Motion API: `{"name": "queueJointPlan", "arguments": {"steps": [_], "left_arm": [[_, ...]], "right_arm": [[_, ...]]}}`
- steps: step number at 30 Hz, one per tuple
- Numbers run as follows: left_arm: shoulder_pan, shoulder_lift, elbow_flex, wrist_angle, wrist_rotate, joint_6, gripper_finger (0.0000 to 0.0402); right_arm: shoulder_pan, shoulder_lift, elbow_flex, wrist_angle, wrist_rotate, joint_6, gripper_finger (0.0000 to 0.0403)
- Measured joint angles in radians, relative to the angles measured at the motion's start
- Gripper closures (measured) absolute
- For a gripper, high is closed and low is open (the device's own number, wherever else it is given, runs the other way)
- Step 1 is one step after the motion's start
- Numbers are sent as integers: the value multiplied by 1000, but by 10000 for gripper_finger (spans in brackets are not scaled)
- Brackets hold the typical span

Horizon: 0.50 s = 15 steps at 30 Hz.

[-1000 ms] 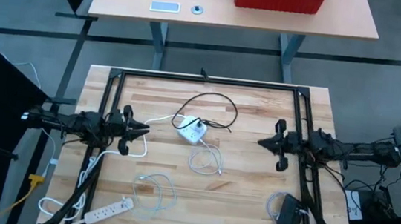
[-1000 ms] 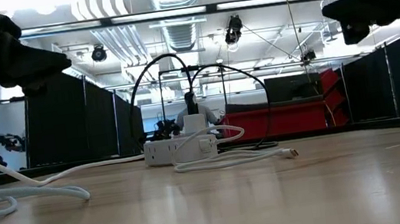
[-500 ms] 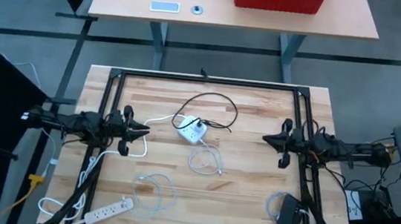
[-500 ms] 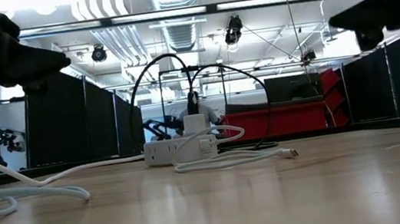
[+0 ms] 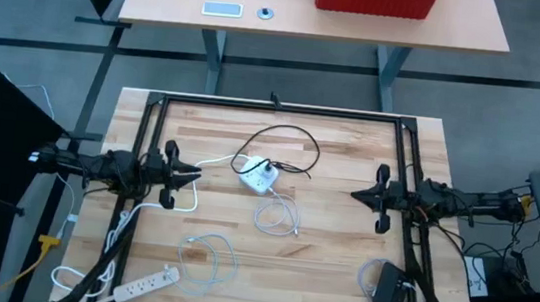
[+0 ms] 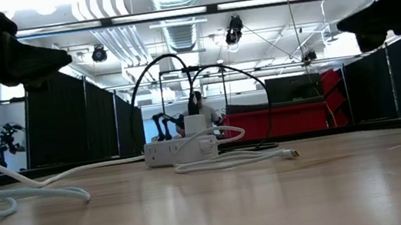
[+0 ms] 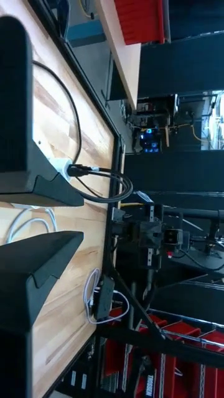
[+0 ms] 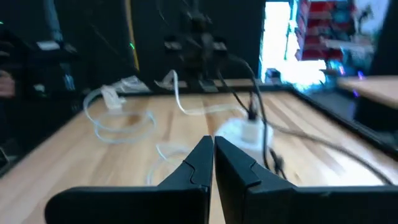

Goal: Insert USB
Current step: Return to Home Position

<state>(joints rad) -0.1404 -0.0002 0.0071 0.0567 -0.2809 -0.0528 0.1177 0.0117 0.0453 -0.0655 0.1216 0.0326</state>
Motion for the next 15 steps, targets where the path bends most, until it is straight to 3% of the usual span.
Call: {"name": "queueJointPlan", "arguments": {"steps": [4, 12, 15], "left_arm": [[0, 14, 0, 4, -39, -24, 338], [1, 65, 1, 6, -77, 17, 338], [0, 82, 1, 6, -77, 18, 338]], "right_arm": [[0, -11, -36, 127, -61, -44, 403], [0, 34, -35, 94, -35, -21, 403], [0, 58, -35, 94, -36, 84, 403]]}}
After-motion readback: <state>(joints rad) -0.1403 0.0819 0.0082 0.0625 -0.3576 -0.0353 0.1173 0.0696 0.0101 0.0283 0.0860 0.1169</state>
